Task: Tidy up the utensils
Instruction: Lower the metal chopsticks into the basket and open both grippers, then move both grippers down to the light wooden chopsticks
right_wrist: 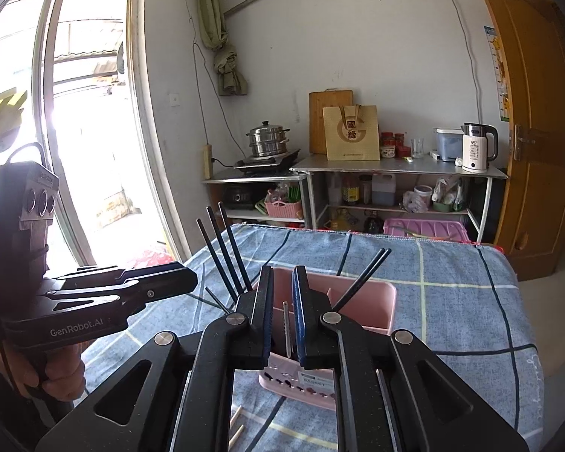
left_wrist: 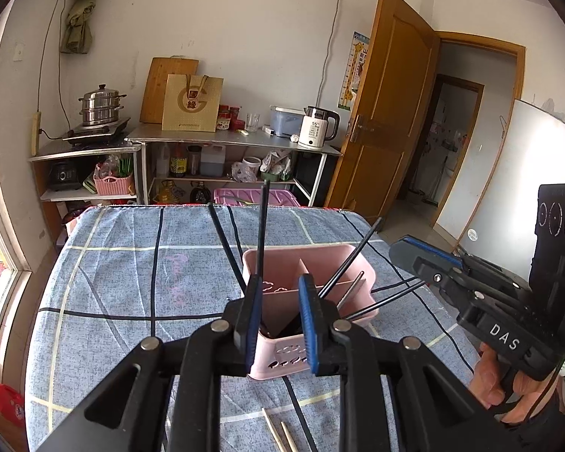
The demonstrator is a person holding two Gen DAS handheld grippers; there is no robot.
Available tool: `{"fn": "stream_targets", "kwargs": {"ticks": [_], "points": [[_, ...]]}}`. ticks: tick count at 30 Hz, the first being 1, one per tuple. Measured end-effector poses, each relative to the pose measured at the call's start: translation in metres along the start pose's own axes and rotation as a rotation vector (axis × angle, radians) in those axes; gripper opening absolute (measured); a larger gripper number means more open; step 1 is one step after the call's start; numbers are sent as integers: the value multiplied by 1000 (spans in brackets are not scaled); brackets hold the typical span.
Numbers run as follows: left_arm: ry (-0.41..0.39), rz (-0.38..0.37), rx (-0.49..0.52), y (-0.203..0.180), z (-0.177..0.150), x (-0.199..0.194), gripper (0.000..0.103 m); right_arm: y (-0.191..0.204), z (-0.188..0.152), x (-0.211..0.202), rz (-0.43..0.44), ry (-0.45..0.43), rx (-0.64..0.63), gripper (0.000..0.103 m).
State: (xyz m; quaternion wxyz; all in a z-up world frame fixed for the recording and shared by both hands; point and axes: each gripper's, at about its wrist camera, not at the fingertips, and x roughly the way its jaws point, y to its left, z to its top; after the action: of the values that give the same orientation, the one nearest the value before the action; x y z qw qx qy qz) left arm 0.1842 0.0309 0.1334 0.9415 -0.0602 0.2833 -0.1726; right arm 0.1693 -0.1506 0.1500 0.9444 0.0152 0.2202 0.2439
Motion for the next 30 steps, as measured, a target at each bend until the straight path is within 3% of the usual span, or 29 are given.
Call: {"fn": "stream_targets", "kwargs": {"ticks": [6, 14, 30], "points": [[-17, 5, -11, 2, -16, -20, 22, -2, -12, -22, 5, -18, 16, 10], [18, 28, -20, 4, -60, -29, 22, -5, -53, -37, 12, 23, 58, 10], [223, 43, -70, 5, -147, 14, 28, -14, -114, -33, 30, 158, 139, 11]]}}
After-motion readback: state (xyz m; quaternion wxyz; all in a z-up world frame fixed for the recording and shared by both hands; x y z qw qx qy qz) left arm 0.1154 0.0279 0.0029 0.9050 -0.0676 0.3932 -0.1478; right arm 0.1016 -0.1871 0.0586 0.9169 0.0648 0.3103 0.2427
